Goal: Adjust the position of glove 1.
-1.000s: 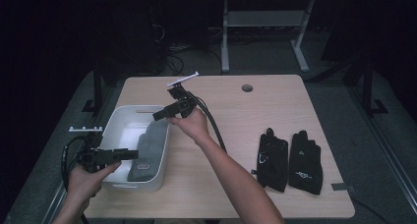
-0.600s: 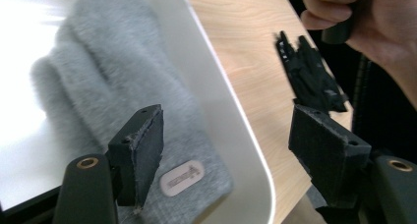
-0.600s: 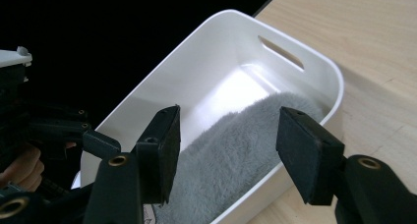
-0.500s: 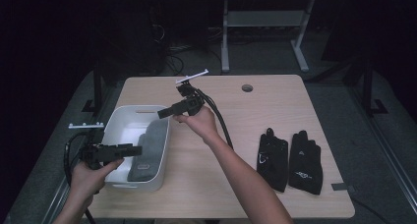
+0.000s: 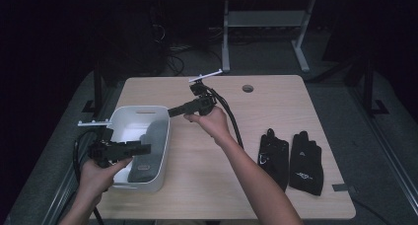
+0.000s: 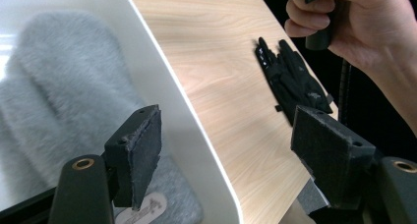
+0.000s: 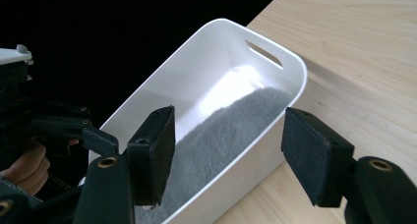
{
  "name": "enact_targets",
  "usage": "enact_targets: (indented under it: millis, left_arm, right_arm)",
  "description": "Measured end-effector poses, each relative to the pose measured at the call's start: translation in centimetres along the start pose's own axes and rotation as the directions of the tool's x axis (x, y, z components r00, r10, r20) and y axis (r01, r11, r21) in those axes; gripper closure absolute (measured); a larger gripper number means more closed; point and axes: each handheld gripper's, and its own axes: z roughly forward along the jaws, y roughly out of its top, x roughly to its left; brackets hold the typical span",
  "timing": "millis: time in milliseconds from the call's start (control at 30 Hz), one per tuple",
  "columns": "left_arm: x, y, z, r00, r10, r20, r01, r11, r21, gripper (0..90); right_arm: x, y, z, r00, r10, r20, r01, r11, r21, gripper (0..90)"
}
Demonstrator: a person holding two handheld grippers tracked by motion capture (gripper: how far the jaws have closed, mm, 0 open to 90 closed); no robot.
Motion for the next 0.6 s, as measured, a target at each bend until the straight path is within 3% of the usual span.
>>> enact_targets:
  millis: [600]
  left_arm:
    - [-2.1,0.6,3.1,0.9985,0.036,0.040,-0.037,0.9990,0.024,24.0]
  right_arm:
    - [-1.8,-1.8,-3.6,0.9999,0.012,0.008,-0.012,0.9996,-0.027,33.8]
